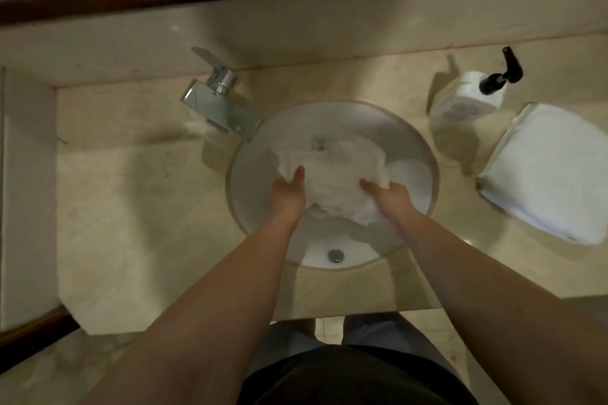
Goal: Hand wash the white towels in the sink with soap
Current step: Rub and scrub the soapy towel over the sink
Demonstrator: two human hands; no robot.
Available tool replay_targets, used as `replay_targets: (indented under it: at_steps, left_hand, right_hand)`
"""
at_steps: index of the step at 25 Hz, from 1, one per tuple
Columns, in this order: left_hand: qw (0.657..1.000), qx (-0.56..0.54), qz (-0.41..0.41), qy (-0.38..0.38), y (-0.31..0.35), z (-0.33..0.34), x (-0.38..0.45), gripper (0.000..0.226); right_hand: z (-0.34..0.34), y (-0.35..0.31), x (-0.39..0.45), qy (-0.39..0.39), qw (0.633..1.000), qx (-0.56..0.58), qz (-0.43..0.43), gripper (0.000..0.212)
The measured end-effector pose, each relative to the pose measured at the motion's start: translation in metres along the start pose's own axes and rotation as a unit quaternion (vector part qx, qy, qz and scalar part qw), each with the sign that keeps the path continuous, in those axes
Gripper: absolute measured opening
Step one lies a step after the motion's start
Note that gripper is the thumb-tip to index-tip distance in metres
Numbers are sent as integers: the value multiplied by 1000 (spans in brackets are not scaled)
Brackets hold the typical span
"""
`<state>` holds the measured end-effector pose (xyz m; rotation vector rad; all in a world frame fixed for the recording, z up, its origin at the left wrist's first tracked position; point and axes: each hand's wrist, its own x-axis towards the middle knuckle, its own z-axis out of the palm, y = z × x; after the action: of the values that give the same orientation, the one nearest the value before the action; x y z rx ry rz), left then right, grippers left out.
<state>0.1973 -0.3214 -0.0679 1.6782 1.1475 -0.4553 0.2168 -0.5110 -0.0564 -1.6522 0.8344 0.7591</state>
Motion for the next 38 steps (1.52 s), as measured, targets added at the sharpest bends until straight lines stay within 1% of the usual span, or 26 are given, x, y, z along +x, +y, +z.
replay_targets:
  at_steps: [2, 4, 6, 7, 8, 10, 12, 13, 14, 16, 18, 19, 21, 22, 24, 25, 26, 27, 29, 30, 31, 32, 33, 35, 37, 38]
  left_hand:
    - [999, -15, 50, 12, 7, -14, -18, 55]
    - [995, -27, 97, 17, 11, -28, -35, 53]
    - [988, -52, 144, 22, 20, -43, -48, 47]
    - [983, -61, 172, 23, 24, -50, -55, 45]
    - [976, -72, 205, 20, 28, -57, -60, 44]
    - [962, -90, 257, -1, 39, -68, -75, 47]
    - [947, -115, 297, -38, 56, -77, -95, 50]
    - [939, -127, 314, -61, 66, -81, -106, 49]
    - [932, -135, 326, -81, 76, -83, -116, 49]
    - [921, -148, 339, -122, 94, -84, -137, 50]
    - [921, -185, 311, -142, 109, -77, -162, 48]
    - [926, -211, 284, -133, 116, -73, -174, 46]
    - [931, -264, 236, -91, 130, -66, -190, 40]
    - [931, -289, 216, -64, 137, -64, -191, 40]
    - [932, -310, 186, -18, 150, -65, -181, 40]
    - [934, -311, 174, -5, 154, -66, -172, 41]
    - [938, -307, 164, -8, 154, -67, -166, 44]
    - [945, -286, 155, -28, 152, -67, -162, 47]
    - [951, -259, 142, -96, 141, -60, -166, 51]
    - [952, -241, 150, -117, 135, -56, -170, 50]
    - [956, -207, 172, -119, 133, -54, -176, 49]
    - [959, -185, 189, -104, 135, -53, -179, 50]
    - [962, -173, 193, -82, 139, -53, -178, 52]
    - [967, -192, 158, -57, 150, -57, -171, 50]
    - [968, -202, 140, -57, 153, -57, -170, 48]
    - [969, -178, 156, -65, 151, -51, -173, 52]
  right_hand:
    - [-4, -7, -20, 44, 999, -11, -11, 58]
    - [-3, -15, -44, 62, 998, 22, -13, 66]
    - [-3, -25, -67, 87, 994, 48, -49, 52]
    - [-4, -30, -78, 97, 991, 54, -78, 42]
    - [-3, -37, -92, 107, 987, 63, -105, 37]
    - [-4, -50, -115, 107, 979, 99, -141, 40]
    - [-4, -66, -133, 114, 972, 115, -169, 56]
    - [-3, -76, -142, 118, 970, 121, -176, 60]
    - [-1, -87, -152, 116, 966, 138, -186, 56]
    - [8, -109, -174, 94, 956, 175, -216, 38]
    - [19, -127, -193, 78, 947, 198, -242, 33]
    - [25, -134, -201, 89, 940, 222, -245, 32]
    - [35, -145, -213, 117, 924, 273, -240, 33]
    - [39, -147, -217, 115, 920, 288, -239, 34]
    - [51, -140, -219, 101, 918, 269, -273, 36]
    - [58, -133, -217, 94, 927, 225, -285, 37]
    - [62, -125, -214, 89, 938, 171, -290, 39]
    - [64, -121, -214, 100, 940, 143, -295, 42]
    - [59, -125, -210, 134, 942, 138, -277, 49]
    - [53, -131, -210, 118, 941, 162, -271, 53]
    - [48, -138, -212, 101, 942, 188, -260, 57]
    - [43, -142, -215, 65, 946, 197, -248, 62]
    - [39, -144, -219, 43, 952, 182, -243, 63]
    - [36, -137, -216, 14, 956, 165, -243, 55]
    - [31, -138, -214, 23, 959, 118, -255, 47]
    - [29, -144, -204, 33, 962, 119, -243, 49]
